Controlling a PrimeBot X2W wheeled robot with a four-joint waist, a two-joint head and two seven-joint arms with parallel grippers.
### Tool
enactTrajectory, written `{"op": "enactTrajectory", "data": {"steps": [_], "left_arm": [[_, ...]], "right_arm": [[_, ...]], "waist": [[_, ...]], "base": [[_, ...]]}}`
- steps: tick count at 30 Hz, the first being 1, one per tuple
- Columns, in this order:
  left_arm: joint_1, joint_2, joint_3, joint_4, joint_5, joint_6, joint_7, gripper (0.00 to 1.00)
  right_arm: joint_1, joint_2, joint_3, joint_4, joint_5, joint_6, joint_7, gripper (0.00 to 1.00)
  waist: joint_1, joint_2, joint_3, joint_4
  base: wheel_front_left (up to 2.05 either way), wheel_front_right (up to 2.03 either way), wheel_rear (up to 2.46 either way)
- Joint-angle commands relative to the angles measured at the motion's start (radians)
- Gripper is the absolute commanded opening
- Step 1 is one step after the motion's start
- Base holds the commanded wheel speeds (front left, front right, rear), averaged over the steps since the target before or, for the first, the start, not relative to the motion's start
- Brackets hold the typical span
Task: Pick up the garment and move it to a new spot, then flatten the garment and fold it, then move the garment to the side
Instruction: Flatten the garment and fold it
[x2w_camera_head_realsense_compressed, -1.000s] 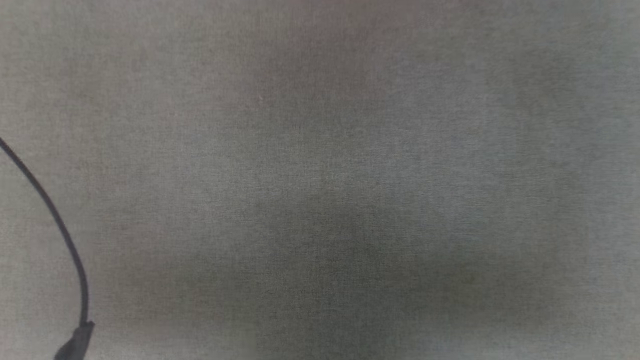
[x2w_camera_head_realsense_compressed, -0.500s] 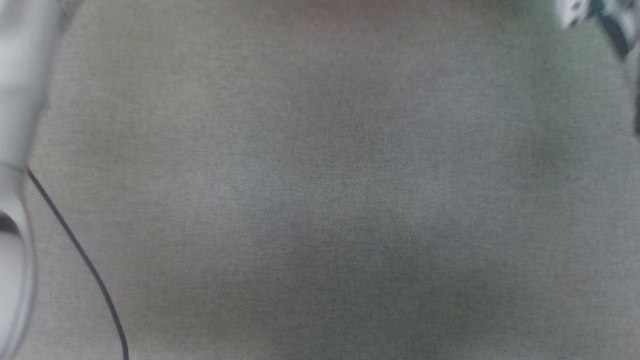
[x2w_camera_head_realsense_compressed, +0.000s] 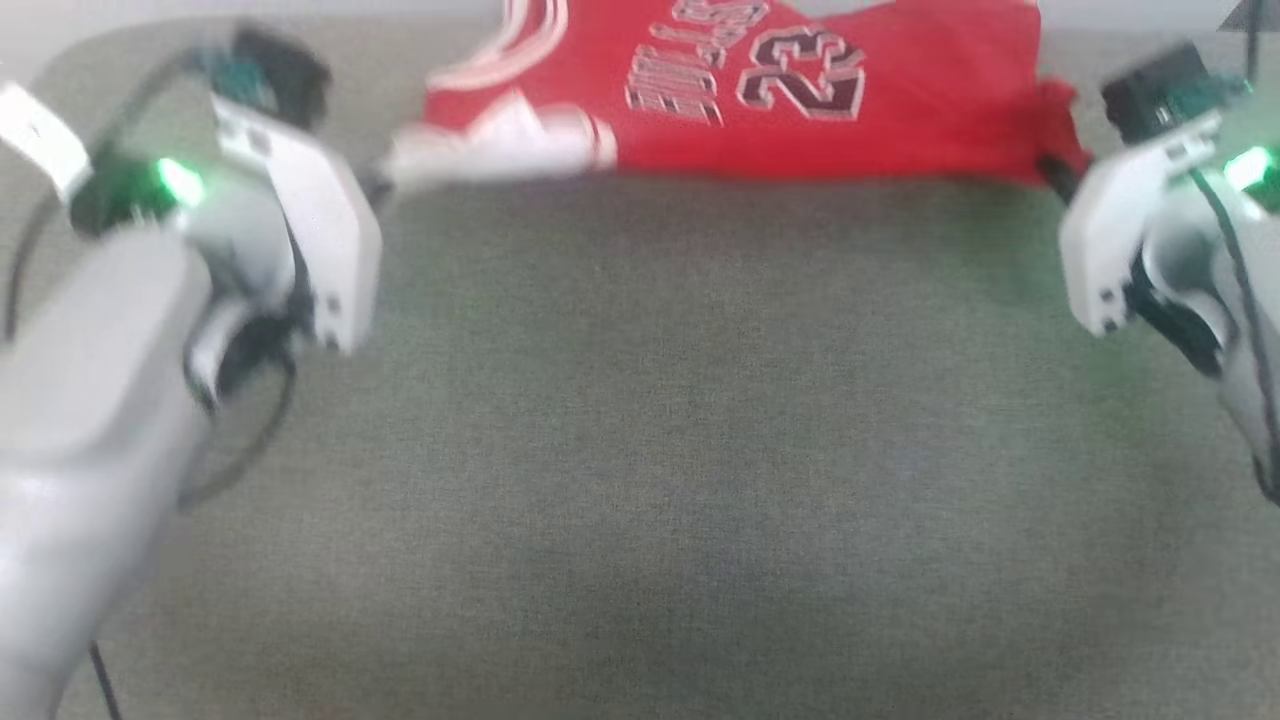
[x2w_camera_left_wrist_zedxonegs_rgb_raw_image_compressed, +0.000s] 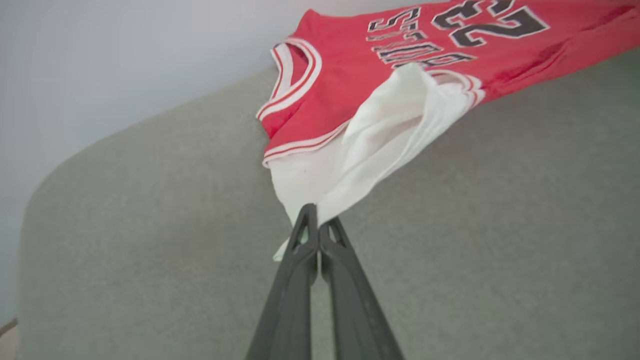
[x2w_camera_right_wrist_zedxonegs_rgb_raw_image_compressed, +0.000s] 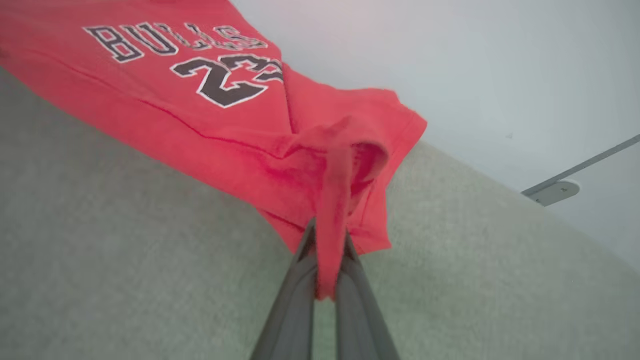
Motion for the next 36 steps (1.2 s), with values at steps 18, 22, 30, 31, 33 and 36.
{"op": "enactTrajectory", "data": {"steps": [18,22,30,31,33,36], "left_arm": [[0.703,0.266,-0.007,-0.831,-0.139,0.482,0.176,0.00],[0.786,0.282,-0.023,-0.898,-0.159,0.528,0.178,0.00],[0.914,0.304,-0.048,-0.978,-0.193,0.610,0.199,0.00],[0.918,0.307,-0.046,-0.984,-0.195,0.614,0.197,0.00],[0.926,0.315,-0.036,-0.991,-0.192,0.620,0.185,0.00],[0.917,0.327,-0.030,-1.002,-0.180,0.616,0.181,0.00]], "right_arm": [[0.398,-0.285,0.062,-0.393,0.238,-0.002,0.108,0.00],[0.463,-0.329,0.086,-0.460,0.274,-0.002,0.133,0.00],[0.597,-0.445,0.159,-0.609,0.354,-0.002,0.151,0.00],[0.608,-0.456,0.168,-0.623,0.360,-0.002,0.149,0.00],[0.626,-0.473,0.175,-0.643,0.369,-0.002,0.136,0.00],[0.646,-0.492,0.182,-0.674,0.380,-0.002,0.115,0.00]], "waist": [[0.0000,0.0000,-0.080,0.000],[0.0000,0.0000,-0.087,0.002],[0.0000,0.0000,-0.098,0.008],[0.0000,0.0000,-0.099,0.009],[0.0000,0.0000,-0.100,0.007],[0.0000,0.0000,-0.102,0.004]], "base": [[0.00,0.00,0.00],[0.00,0.00,0.00],[0.00,0.00,0.00],[0.00,0.00,0.00],[0.00,0.00,0.00],[0.00,0.00,0.00]]}}
